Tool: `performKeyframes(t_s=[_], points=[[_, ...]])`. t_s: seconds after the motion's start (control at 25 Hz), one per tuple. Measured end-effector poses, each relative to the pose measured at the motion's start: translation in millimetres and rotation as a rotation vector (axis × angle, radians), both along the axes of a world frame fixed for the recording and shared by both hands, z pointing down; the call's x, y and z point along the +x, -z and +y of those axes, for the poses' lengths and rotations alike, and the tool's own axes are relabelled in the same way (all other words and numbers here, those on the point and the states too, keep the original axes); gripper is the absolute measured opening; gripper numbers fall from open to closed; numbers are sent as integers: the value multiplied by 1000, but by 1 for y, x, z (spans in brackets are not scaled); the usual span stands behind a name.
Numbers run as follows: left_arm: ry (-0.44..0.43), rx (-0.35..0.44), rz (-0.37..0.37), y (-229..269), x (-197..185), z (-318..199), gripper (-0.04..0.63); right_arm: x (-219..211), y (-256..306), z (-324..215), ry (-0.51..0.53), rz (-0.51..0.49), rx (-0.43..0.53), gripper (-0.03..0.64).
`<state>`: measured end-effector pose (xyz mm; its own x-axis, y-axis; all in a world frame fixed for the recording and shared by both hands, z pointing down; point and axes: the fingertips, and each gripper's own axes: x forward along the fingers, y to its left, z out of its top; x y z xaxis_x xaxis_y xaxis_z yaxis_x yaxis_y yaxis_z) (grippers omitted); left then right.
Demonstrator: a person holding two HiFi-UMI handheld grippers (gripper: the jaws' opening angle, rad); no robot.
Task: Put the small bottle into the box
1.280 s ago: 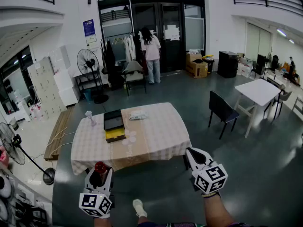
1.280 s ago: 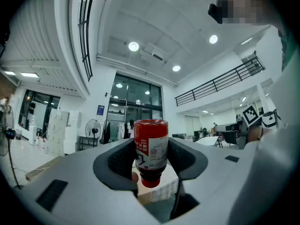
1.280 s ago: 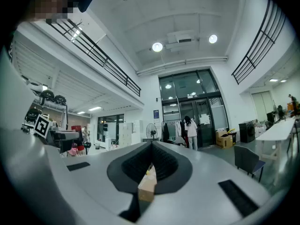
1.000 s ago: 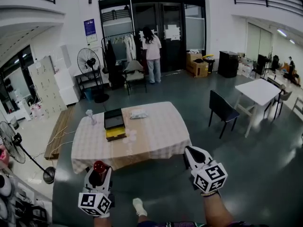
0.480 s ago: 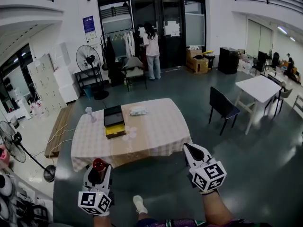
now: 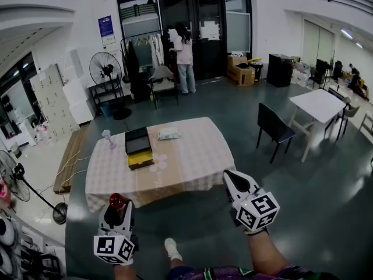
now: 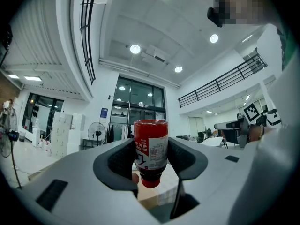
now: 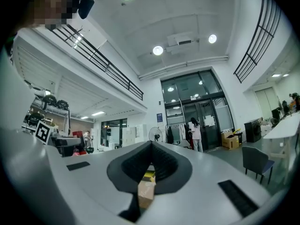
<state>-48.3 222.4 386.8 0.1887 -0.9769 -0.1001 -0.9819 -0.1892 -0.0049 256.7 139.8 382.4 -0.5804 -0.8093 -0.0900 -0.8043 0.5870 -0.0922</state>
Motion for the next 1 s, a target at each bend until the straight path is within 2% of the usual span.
performKeyframes(t_s=[0.2,0.4,0.76,1.0], points=[[11,-1,5,-4,-18,-33,235,-18,7,-41,-34,26,8,5],[23,-18,16,-5,-48,-78,235,-51,12,-88,-21,29,-11,5],[8,-47,17,-1,-132,-189,235,-128,28,-190,-21,0,-38,5],[-18,-54,5,0,-189,-254,235,-189,41,-252,-28,10,-20,6]])
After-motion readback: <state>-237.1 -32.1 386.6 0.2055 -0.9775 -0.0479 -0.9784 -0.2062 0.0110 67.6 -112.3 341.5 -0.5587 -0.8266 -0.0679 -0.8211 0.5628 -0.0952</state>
